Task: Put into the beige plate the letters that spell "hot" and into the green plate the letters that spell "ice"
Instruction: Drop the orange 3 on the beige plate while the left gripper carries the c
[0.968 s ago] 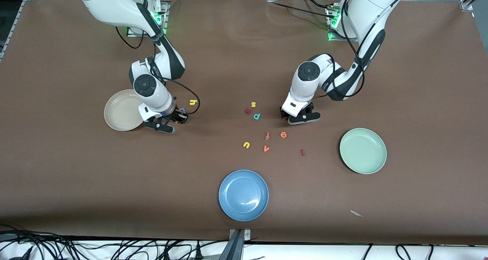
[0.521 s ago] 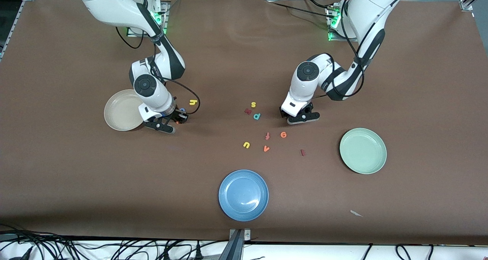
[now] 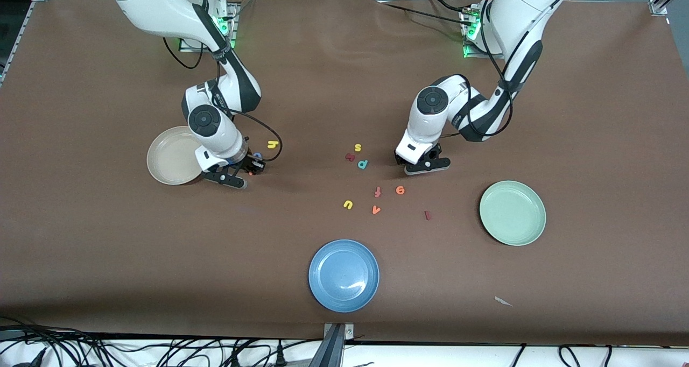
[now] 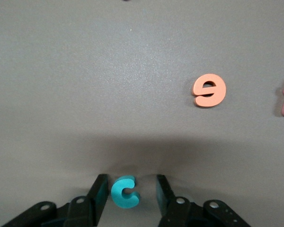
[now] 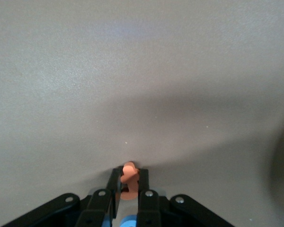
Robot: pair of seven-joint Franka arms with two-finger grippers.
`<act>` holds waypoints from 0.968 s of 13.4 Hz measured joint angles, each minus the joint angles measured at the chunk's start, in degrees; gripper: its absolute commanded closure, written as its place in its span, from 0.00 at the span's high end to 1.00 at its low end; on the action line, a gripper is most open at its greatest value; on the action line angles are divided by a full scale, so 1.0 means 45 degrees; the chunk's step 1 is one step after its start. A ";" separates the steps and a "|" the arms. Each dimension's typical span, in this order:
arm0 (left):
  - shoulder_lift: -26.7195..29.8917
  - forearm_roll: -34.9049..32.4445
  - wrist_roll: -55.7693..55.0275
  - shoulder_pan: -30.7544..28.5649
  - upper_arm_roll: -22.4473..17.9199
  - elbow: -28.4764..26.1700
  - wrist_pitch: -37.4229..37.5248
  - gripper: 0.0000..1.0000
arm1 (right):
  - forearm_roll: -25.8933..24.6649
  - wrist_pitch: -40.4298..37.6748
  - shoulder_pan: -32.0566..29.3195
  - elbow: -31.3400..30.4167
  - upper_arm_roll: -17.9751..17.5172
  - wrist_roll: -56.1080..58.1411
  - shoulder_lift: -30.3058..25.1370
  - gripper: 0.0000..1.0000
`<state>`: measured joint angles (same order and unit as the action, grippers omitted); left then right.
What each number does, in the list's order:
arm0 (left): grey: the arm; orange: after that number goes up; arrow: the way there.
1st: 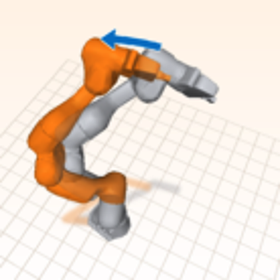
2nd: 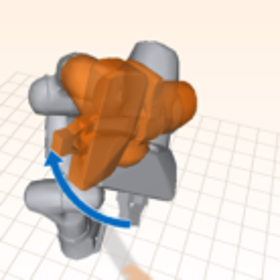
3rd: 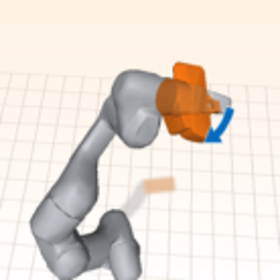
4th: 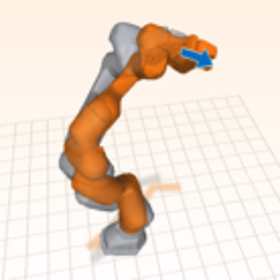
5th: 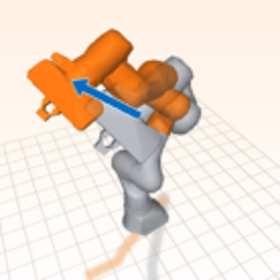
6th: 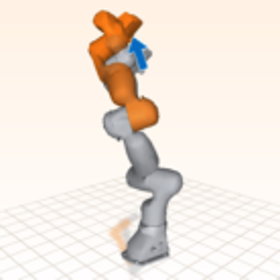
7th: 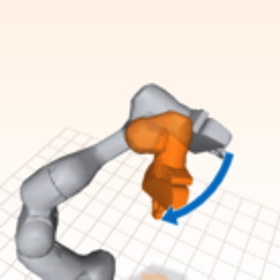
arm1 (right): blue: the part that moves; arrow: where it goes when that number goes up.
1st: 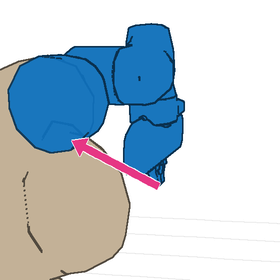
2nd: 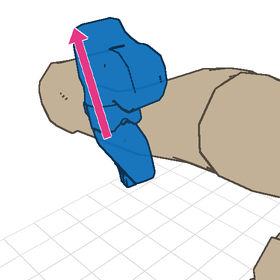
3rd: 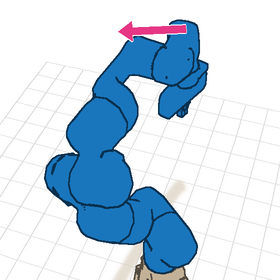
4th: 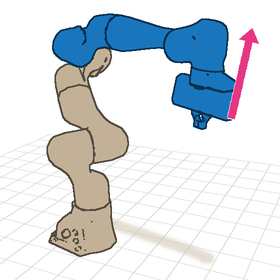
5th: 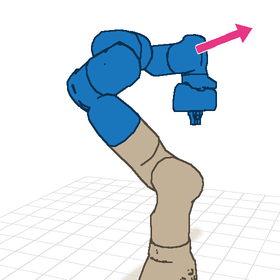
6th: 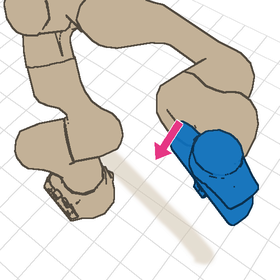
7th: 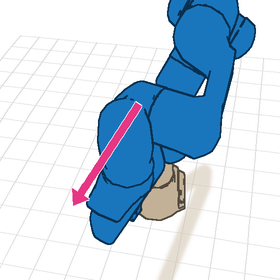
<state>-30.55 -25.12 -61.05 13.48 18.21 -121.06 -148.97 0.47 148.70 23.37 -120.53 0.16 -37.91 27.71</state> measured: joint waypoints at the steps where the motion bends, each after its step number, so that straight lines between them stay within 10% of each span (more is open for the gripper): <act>1: 0.0000 0.0000 0.0001 -0.0001 0.0006 0.0006 0.0027 0.41 | 0.0000 -0.0162 0.0001 0.0032 0.0045 0.0009 -0.0088 0.09; 13: 0.0105 -0.0001 0.0144 -0.0018 0.0048 0.0014 0.0398 0.21 | -0.0015 -0.3742 -0.0050 0.0331 0.3555 0.5061 -0.1427 0.10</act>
<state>-30.08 -25.13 -60.40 13.40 18.43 -121.00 -147.18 0.40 131.86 23.15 -119.04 16.16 -15.14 21.29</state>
